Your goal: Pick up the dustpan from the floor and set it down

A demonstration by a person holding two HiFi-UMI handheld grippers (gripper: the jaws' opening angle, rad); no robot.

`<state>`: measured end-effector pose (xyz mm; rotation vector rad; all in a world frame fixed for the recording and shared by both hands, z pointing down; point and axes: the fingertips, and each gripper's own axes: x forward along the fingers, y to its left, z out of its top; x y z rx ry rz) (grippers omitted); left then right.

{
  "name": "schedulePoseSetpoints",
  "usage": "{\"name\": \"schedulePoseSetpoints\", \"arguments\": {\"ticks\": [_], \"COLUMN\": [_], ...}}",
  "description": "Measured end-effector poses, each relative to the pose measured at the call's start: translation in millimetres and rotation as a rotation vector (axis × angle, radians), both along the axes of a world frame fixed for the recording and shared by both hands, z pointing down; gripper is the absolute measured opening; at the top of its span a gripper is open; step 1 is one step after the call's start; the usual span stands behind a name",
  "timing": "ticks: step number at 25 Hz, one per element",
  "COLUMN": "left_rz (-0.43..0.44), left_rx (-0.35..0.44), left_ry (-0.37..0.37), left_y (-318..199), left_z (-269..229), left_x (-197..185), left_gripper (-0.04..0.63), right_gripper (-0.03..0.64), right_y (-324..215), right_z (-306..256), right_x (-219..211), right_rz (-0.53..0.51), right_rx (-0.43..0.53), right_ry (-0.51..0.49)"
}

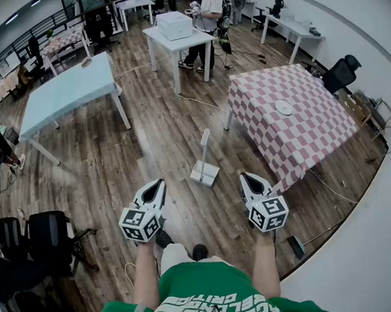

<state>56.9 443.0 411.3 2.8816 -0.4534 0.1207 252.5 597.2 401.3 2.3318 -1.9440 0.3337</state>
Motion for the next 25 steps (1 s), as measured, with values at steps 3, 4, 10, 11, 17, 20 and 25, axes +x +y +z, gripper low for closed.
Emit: {"name": "schedulePoseSetpoints", "arguments": {"ticks": [3, 4, 10, 11, 17, 20, 25], "left_rz": [-0.007, -0.008, -0.005, -0.004, -0.013, -0.022, -0.035], "left_rx": [0.002, 0.001, -0.001, 0.0, -0.007, -0.021, -0.042], "left_ry": [-0.001, -0.001, -0.014, -0.016, -0.027, -0.028, -0.029], "left_y": [-6.7, -8.5, -15.1, -15.8, -28.7, -41.1, -77.9], "left_z": [0.3, 0.6, 5.5, 5.8, 14.4, 21.6, 29.8], "left_x": [-1.8, -2.5, -3.3, -3.2, -7.3, -11.7, -14.1], "left_gripper": [-0.008, -0.008, -0.008, -0.008, -0.008, -0.008, -0.008], "right_gripper": [0.008, 0.008, 0.008, 0.008, 0.008, 0.008, 0.008], "right_y": [-8.6, -10.7, -18.2, -19.0, -34.3, -51.9, -93.7], "right_z": [0.0, 0.4, 8.0, 9.6, 23.8, 29.5, 35.5], "right_x": [1.8, 2.1, 8.2, 10.8, 21.0, 23.1, 24.5], "right_rz": [-0.006, -0.005, 0.016, 0.026, 0.052, 0.05, 0.041], "right_rx": [-0.004, -0.006, -0.016, -0.014, -0.028, -0.035, -0.055], "right_ry": [0.008, 0.009, -0.009, -0.021, -0.059, -0.072, -0.071]}}
